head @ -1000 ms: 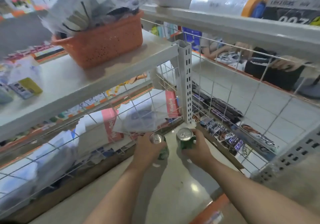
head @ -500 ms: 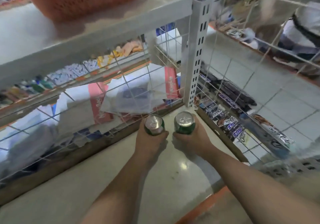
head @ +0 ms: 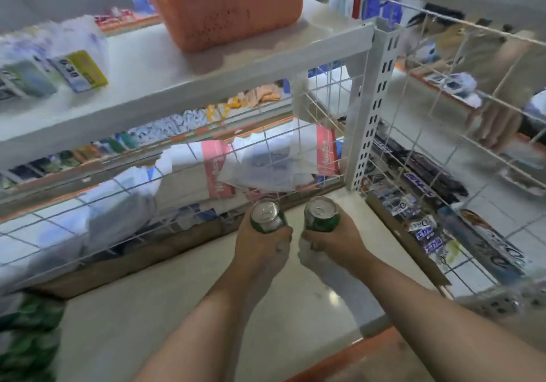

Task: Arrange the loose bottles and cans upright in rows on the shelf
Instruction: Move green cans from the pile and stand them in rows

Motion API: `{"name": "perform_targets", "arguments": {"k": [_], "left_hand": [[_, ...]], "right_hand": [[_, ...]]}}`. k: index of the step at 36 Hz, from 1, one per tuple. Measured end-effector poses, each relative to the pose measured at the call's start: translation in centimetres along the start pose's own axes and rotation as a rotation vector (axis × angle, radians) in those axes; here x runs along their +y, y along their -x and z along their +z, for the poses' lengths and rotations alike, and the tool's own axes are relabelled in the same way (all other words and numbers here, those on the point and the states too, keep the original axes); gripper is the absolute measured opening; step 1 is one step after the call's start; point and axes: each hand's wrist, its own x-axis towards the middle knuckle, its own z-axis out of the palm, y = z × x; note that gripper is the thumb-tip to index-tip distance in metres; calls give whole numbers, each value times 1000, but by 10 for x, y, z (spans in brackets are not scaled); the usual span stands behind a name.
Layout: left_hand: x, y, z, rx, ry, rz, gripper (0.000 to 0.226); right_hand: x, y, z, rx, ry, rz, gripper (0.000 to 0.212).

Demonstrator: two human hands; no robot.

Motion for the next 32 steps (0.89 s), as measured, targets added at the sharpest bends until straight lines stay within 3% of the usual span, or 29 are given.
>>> {"name": "perform_targets", "arguments": {"k": [7,12,16,24,32], "left_hand": [[33,42,-116,224,-154,55,39],[42,91,-218,337,-115,130,29],[28,143,-292,415,-86,184,39],[-34,238,-417,517,54,164,62],[-82,275,-475,540,59,23,62]], "right_hand": [[-56,40,98,-179,-5,-174,56],[-111,90,180,-289,-65,-263,59],[-134,145,241,-335,-52,-340,43],[-117,254,355,-418,-14,-366,46],[-85,314,404,-392,32,-317,49]]}}
